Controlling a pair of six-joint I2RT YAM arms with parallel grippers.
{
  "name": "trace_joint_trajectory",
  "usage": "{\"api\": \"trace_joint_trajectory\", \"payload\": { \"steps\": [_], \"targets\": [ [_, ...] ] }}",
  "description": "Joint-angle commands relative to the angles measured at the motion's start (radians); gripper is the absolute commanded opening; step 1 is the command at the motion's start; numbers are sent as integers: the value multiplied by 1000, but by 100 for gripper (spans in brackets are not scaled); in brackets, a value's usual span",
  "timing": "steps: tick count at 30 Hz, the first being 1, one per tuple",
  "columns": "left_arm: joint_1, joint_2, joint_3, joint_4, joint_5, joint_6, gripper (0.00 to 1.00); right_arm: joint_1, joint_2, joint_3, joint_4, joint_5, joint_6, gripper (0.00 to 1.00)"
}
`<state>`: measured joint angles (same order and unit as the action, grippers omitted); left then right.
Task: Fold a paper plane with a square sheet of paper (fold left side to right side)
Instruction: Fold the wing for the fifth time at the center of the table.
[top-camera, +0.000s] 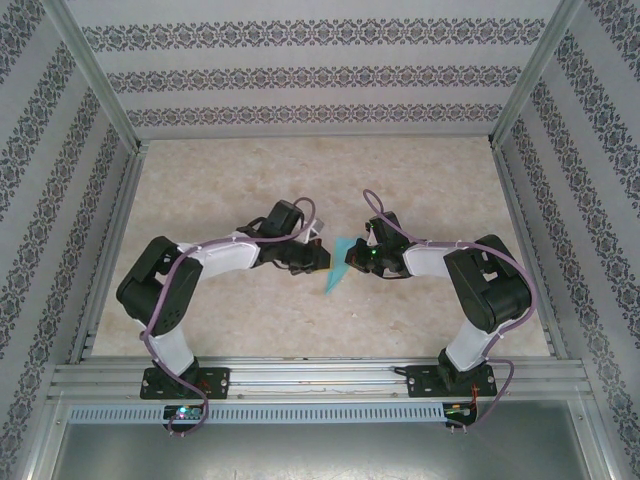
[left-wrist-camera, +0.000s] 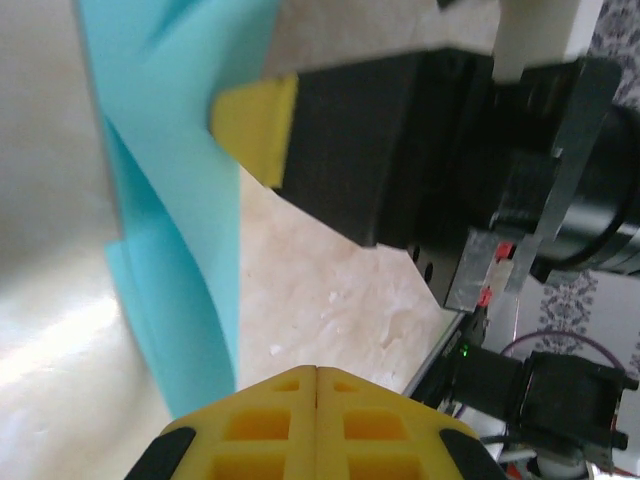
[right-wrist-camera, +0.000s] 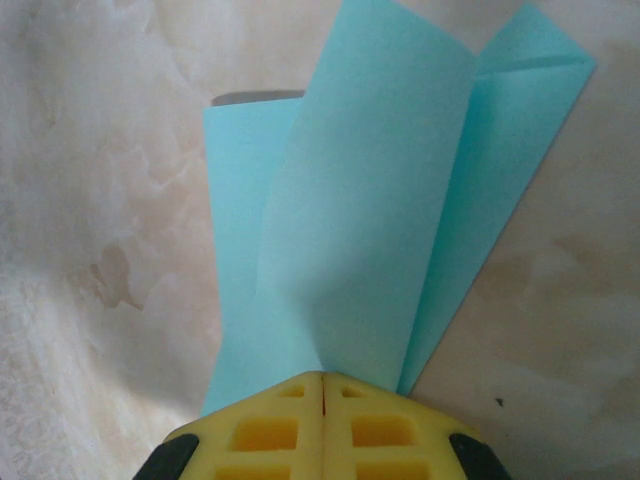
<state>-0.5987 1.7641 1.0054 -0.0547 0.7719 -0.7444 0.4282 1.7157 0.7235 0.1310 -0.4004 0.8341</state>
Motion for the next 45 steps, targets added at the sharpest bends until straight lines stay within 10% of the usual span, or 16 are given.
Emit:
{"api": "trace_joint_trajectory", "payload": {
  "steps": [1, 45],
  "targets": [
    [-26, 39, 39, -43, 20, -8, 3, 7, 42, -32, -110, 74, -20, 0],
    [-28, 225, 58, -102, -43, 71, 3, 15, 34, -5, -126, 57, -41, 0]
  ]
}}
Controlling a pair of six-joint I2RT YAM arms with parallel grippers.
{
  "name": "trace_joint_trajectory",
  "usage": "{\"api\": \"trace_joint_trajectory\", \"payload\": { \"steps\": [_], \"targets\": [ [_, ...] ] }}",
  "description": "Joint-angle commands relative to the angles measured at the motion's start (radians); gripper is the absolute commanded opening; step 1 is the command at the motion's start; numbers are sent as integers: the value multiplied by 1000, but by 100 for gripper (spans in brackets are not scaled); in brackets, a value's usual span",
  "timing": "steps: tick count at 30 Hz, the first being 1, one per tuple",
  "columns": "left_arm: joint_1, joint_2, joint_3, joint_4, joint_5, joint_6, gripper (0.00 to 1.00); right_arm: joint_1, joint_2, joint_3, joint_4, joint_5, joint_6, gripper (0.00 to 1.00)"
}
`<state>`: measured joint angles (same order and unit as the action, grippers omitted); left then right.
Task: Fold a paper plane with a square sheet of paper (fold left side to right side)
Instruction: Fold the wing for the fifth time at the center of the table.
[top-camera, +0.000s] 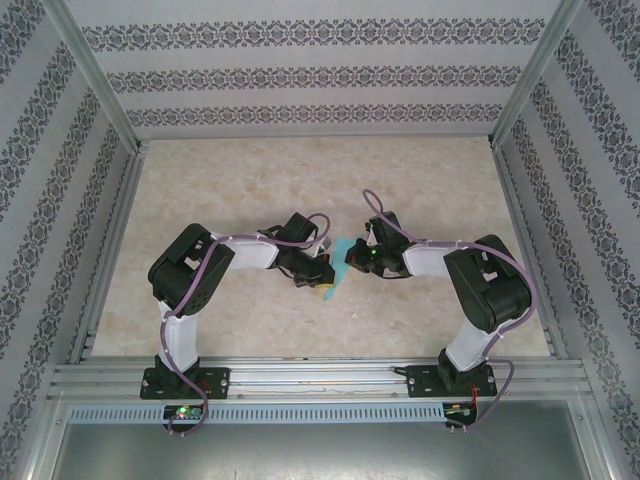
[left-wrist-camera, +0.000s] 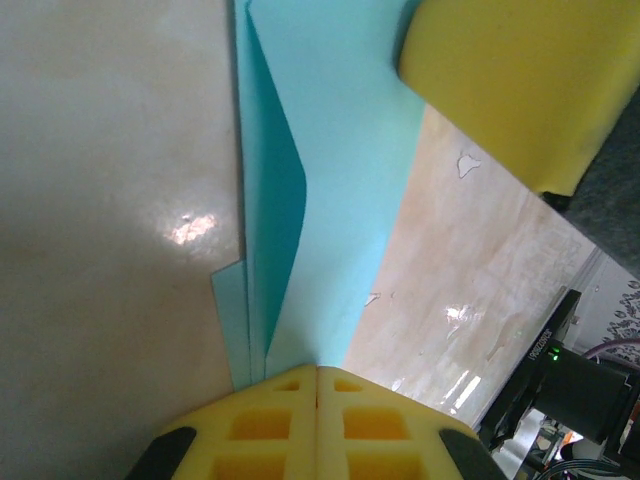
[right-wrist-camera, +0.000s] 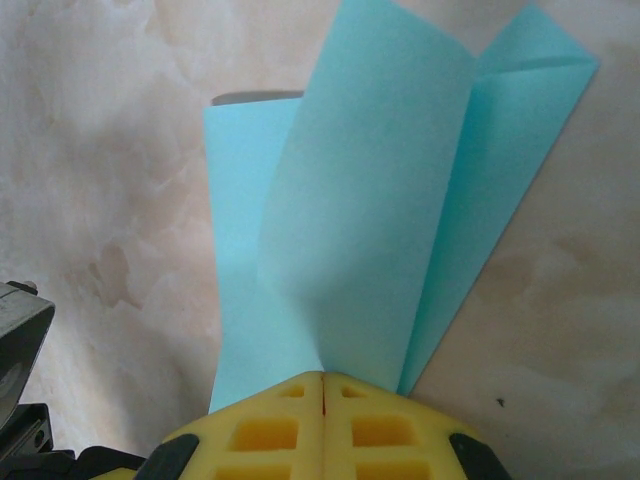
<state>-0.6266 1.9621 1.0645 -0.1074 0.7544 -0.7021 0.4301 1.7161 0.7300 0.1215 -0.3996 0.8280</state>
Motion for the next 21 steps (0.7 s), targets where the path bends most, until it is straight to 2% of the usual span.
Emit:
{"api": "trace_joint_trajectory", "payload": {
  "steps": [1, 11, 21],
  "targets": [
    [-2, 30, -4, -52, -29, 30, 3, 13, 25, -7, -112, 52, -42, 0],
    [-1, 31, -40, -69, -94, 43, 0, 5, -150, 30, -96, 24, -109, 0],
    [-2, 33, -24, -109, -128, 69, 0, 95, -126, -19, -19, 49, -40, 0]
  ]
}}
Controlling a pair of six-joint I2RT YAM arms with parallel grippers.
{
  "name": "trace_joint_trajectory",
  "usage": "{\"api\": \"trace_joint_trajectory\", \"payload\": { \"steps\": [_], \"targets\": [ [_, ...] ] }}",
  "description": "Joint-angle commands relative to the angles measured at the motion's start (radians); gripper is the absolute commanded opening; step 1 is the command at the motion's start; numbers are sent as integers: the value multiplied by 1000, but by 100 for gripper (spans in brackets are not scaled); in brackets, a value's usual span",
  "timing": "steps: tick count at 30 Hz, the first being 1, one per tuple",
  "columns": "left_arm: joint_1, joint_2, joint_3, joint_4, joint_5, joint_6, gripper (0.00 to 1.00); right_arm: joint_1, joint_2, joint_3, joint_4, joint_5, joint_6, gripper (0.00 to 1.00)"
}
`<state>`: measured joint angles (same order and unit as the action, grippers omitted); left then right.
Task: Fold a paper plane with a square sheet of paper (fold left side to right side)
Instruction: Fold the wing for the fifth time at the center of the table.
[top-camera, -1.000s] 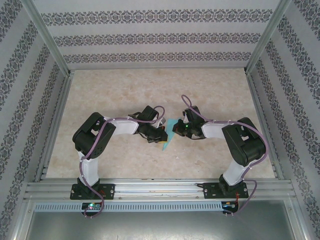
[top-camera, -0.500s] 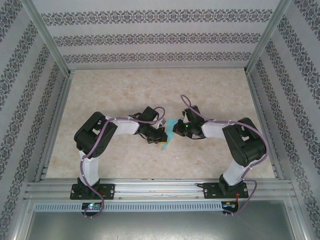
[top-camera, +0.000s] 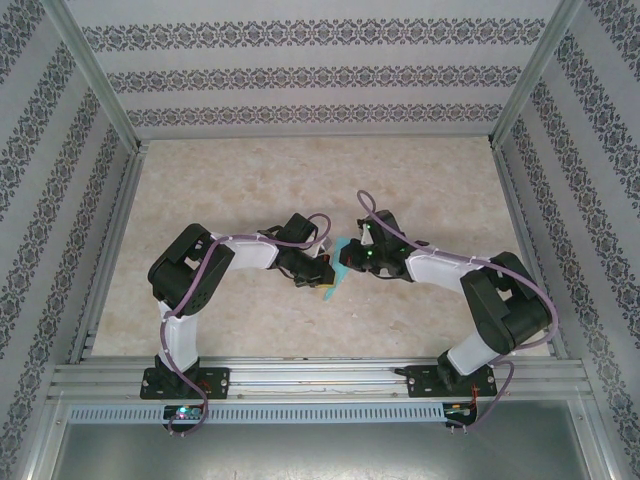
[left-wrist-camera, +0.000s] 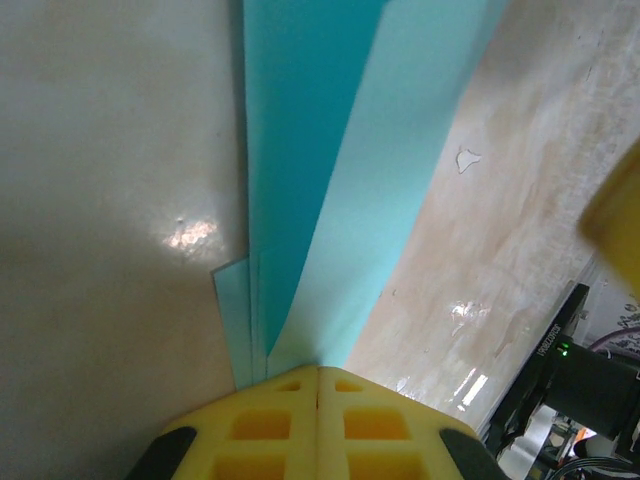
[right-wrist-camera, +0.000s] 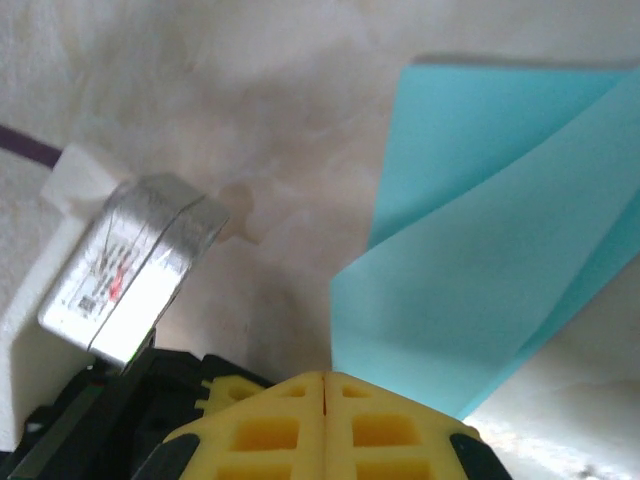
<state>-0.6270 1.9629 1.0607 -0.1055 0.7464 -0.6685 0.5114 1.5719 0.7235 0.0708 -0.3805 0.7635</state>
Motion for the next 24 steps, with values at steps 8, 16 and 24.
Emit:
{"api": "trace_joint_trajectory", "payload": {
  "steps": [8, 16, 24],
  "targets": [
    [-2, 33, -17, -115, -128, 34, 0, 35, 59, -42, 72, 52, 57, 0],
    [-3, 36, -10, -132, -130, 39, 0, 38, 114, -49, 103, 61, 56, 0],
    [-2, 37, -17, -166, -154, 50, 0, 3, 149, -44, 104, 65, 27, 0]
  ]
}}
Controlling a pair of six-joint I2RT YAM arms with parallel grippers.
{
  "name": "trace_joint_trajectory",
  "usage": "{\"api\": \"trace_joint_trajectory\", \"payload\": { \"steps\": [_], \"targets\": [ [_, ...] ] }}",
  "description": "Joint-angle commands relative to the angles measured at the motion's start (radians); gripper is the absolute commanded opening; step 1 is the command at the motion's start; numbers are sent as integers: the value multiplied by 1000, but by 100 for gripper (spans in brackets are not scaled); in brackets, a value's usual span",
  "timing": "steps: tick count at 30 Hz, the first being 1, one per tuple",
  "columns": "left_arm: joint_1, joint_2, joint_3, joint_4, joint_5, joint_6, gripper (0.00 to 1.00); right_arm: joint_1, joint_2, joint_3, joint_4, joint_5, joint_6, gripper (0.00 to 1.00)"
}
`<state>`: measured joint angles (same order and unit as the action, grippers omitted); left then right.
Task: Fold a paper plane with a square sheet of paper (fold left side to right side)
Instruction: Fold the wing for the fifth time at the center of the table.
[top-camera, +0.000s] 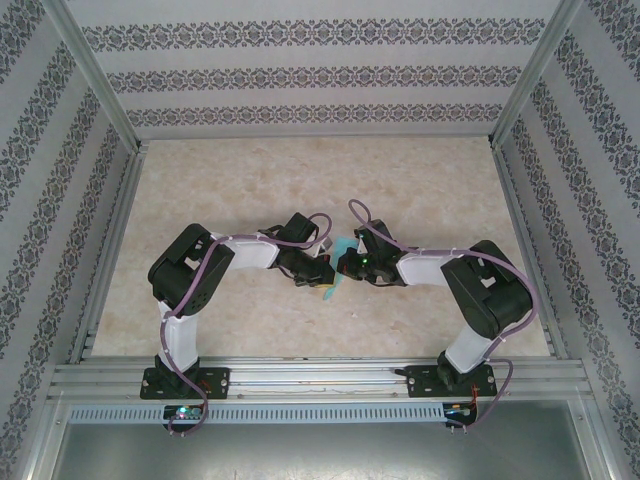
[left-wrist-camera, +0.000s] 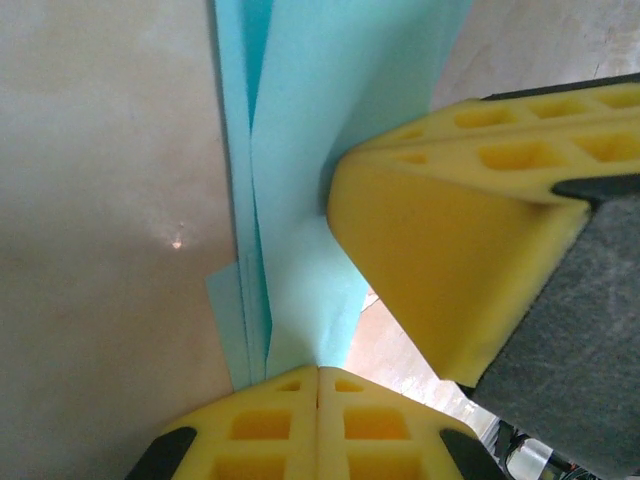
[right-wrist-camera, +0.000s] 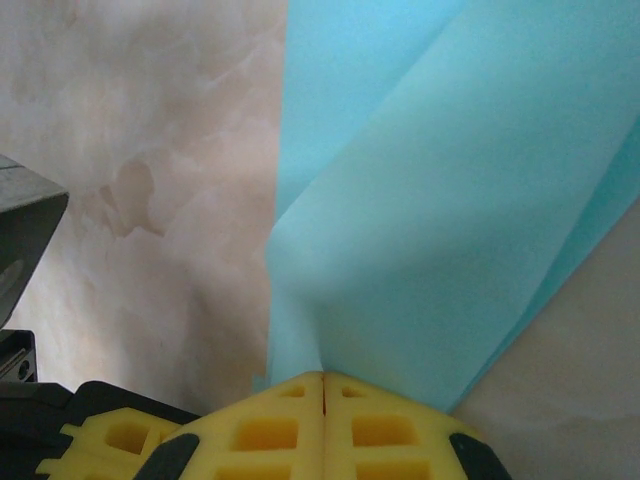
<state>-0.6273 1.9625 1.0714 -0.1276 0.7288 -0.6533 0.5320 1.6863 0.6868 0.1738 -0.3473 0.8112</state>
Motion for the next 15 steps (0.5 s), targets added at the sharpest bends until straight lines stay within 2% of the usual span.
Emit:
{"api": "trace_joint_trajectory", "payload": {
  "steps": [1, 15],
  "targets": [
    [-3, 37, -29, -145, -139, 35, 0, -22, 37, -9, 1, 29, -24, 0],
    [-2, 32, -34, -194, -190, 61, 0, -121, 50, 16, -32, 4, -78, 0]
  ]
}}
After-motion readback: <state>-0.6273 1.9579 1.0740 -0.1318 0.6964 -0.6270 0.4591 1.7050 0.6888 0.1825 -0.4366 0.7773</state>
